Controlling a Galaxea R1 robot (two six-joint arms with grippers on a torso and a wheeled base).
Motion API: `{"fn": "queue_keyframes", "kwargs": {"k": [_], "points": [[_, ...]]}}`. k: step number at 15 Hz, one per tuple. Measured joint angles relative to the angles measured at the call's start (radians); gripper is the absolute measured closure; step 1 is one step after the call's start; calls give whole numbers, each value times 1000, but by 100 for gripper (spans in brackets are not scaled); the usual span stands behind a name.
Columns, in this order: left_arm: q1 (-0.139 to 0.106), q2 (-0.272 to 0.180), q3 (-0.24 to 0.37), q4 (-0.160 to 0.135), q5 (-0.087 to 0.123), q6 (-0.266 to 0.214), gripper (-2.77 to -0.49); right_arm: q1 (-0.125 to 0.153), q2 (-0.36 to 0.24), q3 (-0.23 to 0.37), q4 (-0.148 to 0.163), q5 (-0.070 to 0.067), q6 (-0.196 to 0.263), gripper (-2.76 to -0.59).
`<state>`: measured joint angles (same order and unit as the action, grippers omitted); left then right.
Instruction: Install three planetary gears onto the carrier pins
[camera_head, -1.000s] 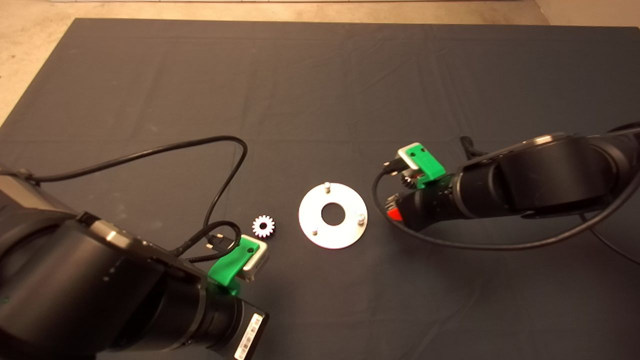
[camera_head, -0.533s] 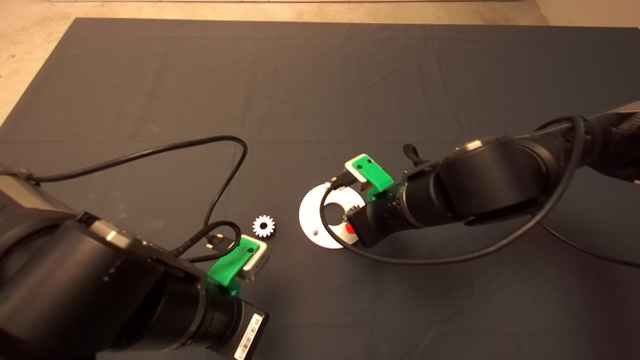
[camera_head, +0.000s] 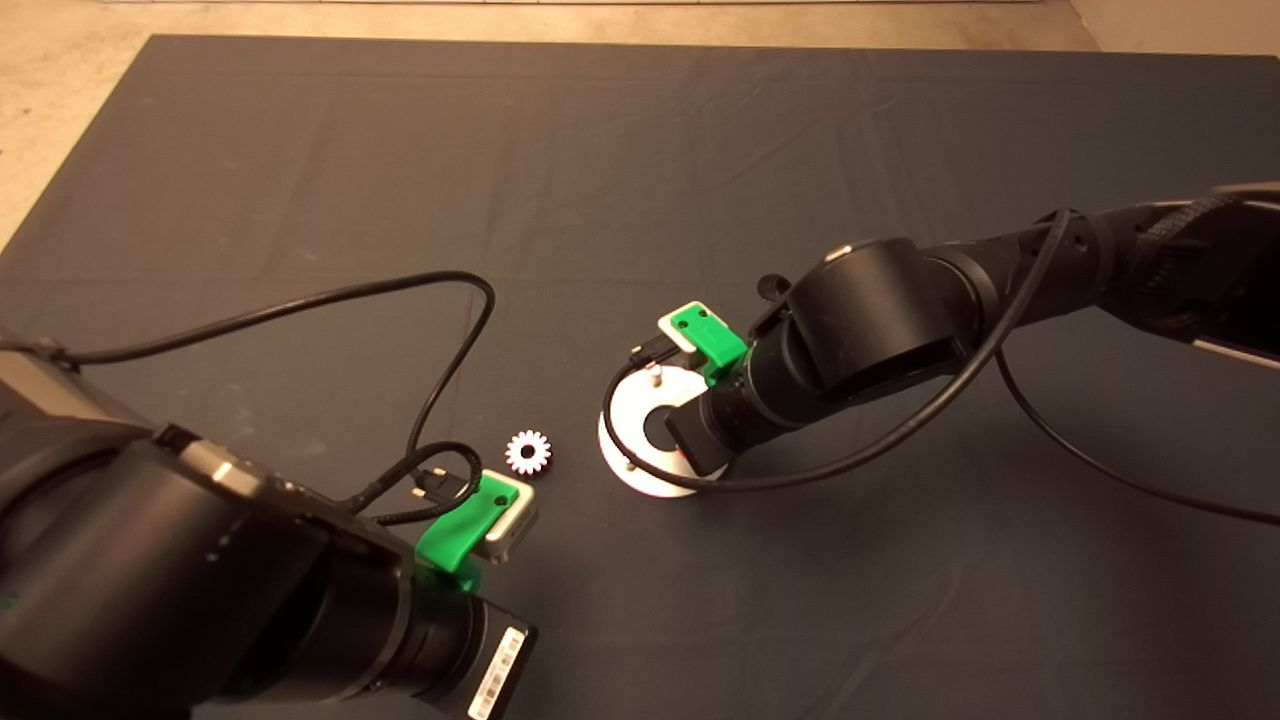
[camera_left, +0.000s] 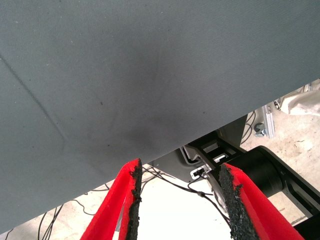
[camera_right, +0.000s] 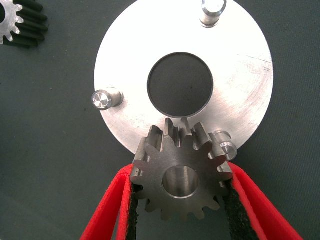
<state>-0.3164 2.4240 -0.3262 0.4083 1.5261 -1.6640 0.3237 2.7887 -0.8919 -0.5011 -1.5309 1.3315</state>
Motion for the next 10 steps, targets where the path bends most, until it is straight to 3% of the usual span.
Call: {"fn": "queue_keyframes", "kwargs": {"k": [5,10], "points": [[0,0,0,0,0,0,-103,9,4,-21,47,-4,-26,-98],[-9,0,0,1,1,0,-103,9,-1,-22,58,-4,-42,-97]]}}
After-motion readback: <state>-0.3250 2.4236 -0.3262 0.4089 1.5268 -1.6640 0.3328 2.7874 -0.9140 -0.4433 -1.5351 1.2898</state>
